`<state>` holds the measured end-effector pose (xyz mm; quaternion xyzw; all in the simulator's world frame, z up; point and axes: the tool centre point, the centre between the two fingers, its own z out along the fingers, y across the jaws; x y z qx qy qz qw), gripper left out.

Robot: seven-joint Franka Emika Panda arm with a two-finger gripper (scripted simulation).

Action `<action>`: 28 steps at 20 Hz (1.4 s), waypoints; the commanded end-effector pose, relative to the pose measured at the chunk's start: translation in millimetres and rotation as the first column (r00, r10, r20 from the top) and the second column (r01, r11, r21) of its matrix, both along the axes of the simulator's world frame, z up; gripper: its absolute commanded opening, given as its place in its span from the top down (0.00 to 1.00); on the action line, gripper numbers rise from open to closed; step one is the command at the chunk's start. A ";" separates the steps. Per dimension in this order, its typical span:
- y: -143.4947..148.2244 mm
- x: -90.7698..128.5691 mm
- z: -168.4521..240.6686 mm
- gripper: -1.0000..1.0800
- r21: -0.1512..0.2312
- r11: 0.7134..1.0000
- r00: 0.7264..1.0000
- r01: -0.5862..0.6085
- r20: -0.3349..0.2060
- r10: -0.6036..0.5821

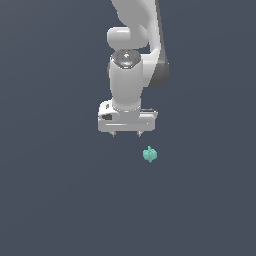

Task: Pick up the object and move it to a goal position.

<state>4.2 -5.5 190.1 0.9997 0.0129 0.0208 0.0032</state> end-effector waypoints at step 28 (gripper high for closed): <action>11.1 -3.7 -25.1 0.04 0.024 0.989 0.989 0.147 -0.030 -0.146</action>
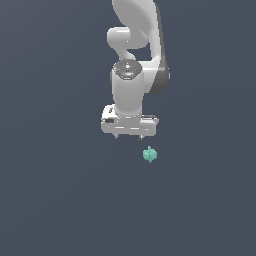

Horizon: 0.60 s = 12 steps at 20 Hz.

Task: Pick up the object and move it to a goal position.

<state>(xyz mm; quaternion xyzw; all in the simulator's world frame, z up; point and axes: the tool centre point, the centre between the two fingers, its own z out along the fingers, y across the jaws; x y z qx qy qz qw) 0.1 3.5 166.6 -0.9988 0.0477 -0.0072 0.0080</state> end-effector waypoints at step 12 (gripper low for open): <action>23.9 4.4 -18.1 0.04 0.006 0.953 0.953 0.304 -0.013 -0.304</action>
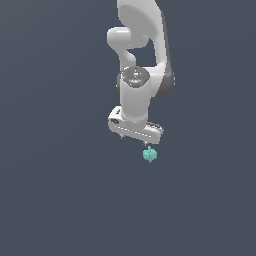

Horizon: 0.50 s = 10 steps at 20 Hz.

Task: Pick up the object and move it to a goal position.

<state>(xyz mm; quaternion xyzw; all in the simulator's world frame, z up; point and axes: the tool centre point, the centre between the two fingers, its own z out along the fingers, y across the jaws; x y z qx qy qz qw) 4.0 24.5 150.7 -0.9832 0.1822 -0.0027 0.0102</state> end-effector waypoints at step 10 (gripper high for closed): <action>21.4 3.1 -16.3 0.04 0.001 0.961 0.961 0.277 -0.010 -0.277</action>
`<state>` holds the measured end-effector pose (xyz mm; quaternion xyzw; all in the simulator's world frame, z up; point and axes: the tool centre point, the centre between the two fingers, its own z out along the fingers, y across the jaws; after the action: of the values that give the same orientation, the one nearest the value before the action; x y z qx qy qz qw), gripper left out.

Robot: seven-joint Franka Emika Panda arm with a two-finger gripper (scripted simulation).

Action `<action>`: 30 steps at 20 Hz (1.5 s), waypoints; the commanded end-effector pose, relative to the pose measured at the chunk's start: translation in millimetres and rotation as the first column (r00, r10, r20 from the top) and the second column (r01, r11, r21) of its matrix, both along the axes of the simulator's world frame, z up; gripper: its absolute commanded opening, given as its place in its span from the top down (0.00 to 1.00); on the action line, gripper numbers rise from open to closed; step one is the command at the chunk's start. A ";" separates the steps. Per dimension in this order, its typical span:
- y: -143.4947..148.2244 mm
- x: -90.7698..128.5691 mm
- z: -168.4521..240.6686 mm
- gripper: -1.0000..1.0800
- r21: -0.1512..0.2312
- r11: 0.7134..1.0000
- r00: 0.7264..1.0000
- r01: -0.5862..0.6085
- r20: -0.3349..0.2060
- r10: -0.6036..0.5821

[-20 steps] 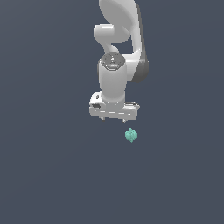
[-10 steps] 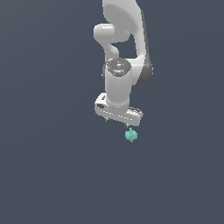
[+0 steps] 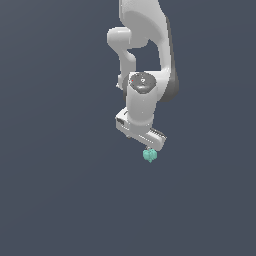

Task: Pick up the object and move it to a goal position.

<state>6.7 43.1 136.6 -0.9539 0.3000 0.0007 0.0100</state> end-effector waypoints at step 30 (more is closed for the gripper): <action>55.5 3.8 -41.7 0.04 -0.017 0.741 0.741 0.672 -0.008 -0.672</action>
<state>10.4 96.7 96.4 -0.7909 0.6119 0.0019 0.0017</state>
